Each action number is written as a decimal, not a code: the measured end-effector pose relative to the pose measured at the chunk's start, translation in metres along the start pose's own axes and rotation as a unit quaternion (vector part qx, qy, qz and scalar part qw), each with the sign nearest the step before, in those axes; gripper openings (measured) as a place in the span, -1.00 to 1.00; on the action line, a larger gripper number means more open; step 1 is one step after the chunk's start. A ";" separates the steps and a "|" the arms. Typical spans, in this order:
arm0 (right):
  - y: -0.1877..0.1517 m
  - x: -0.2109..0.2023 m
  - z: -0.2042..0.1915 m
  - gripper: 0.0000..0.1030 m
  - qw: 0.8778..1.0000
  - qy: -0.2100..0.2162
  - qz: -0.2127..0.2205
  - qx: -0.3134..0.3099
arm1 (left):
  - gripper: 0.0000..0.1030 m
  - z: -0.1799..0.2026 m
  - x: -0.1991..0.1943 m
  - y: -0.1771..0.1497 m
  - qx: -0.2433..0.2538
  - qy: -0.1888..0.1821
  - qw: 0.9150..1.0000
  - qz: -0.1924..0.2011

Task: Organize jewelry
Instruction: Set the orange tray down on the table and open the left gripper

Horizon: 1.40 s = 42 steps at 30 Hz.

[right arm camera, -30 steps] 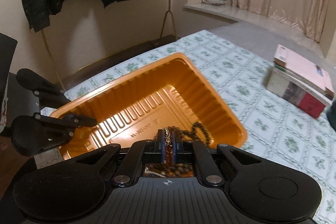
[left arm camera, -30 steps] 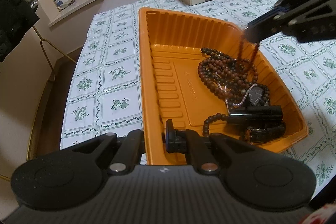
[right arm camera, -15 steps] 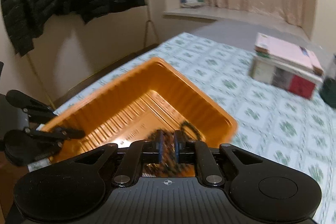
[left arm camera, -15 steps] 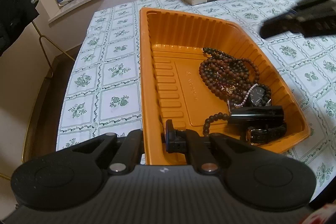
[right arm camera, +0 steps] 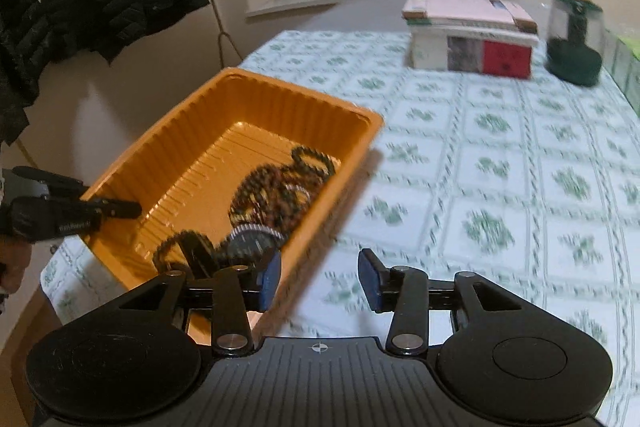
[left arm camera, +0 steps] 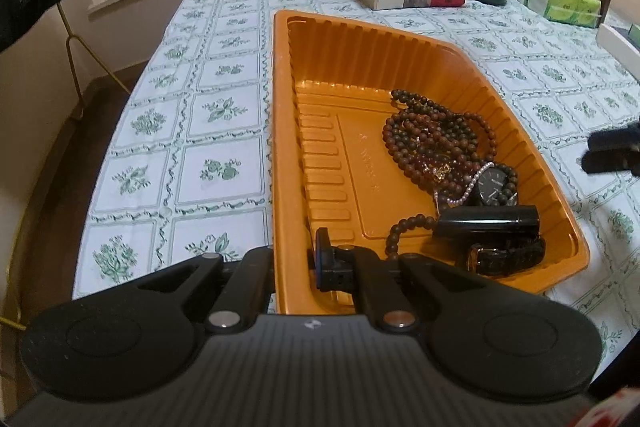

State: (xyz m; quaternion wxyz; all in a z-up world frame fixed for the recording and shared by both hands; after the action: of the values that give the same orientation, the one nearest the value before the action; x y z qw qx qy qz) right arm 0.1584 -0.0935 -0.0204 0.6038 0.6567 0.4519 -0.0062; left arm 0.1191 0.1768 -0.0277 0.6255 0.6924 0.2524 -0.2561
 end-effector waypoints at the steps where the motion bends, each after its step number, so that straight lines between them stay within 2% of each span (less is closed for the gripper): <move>1: -0.003 -0.002 0.000 -0.16 1.000 -0.002 -0.002 0.003 | -0.93 -0.002 0.001 -0.002 -0.004 -0.003 1.000 0.001; 11: -0.016 -0.008 0.000 -0.13 0.999 -0.020 -0.008 0.027 | -0.85 -0.021 0.010 -0.021 -0.069 -0.021 0.997 0.000; 15: -0.018 -0.010 0.001 -0.12 0.999 -0.025 -0.013 0.039 | -0.81 -0.030 0.006 -0.024 -0.099 -0.032 0.994 0.017; 17: -0.019 -0.011 0.002 -0.12 0.998 -0.023 -0.014 0.049 | -0.63 -0.034 0.003 -0.025 -0.109 -0.030 0.993 0.024; 21: -0.018 -0.016 -0.001 -0.11 0.999 -0.022 -0.009 0.049 | -0.41 -0.042 -0.009 -0.025 -0.130 -0.025 0.990 0.039; 23: -0.018 -0.018 -0.002 -0.11 0.999 -0.022 -0.006 0.049 | -0.24 -0.044 -0.017 -0.024 -0.131 -0.019 0.990 0.046; 27: -0.019 -0.022 -0.003 -0.09 0.998 -0.026 -0.003 0.050 | -0.04 -0.045 -0.032 -0.022 -0.132 -0.004 0.990 0.054; 29: -0.019 -0.025 -0.003 -0.09 0.998 -0.027 -0.001 0.052 | 0.20 -0.044 -0.039 -0.021 -0.135 0.004 0.989 0.058; 31: -0.020 -0.028 -0.003 -0.08 0.998 -0.029 0.001 0.053 | 0.35 -0.044 -0.046 -0.021 -0.136 0.013 0.989 0.062; 34: -0.021 -0.035 -0.001 -0.05 0.998 -0.036 0.003 0.055 | 0.49 -0.042 -0.053 -0.023 -0.140 0.030 0.988 0.059; 41: -0.028 -0.054 0.010 0.30 0.996 -0.069 0.007 0.061 | 0.99 -0.029 -0.072 -0.029 -0.145 0.043 0.986 0.066; 42: -0.029 -0.057 0.011 0.36 0.995 -0.074 0.008 0.061 | 0.99 -0.026 -0.075 -0.029 -0.142 0.046 0.986 0.072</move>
State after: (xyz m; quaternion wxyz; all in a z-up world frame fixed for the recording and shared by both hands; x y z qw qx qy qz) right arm 0.1128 -0.1396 -0.0147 0.5948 0.6933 0.3994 -0.0776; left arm 0.0447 0.2028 0.0033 0.7222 0.6236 0.2644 -0.1399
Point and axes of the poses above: each gripper's, at about its wrist camera, not at the fingertips, and x roughly the way its jaws point, z to its right, y to its top, the point moved 3 cm from there along x, roughly the way its jaws point, and after that the axes turned 9 degrees about z, right-handed, at the moved point
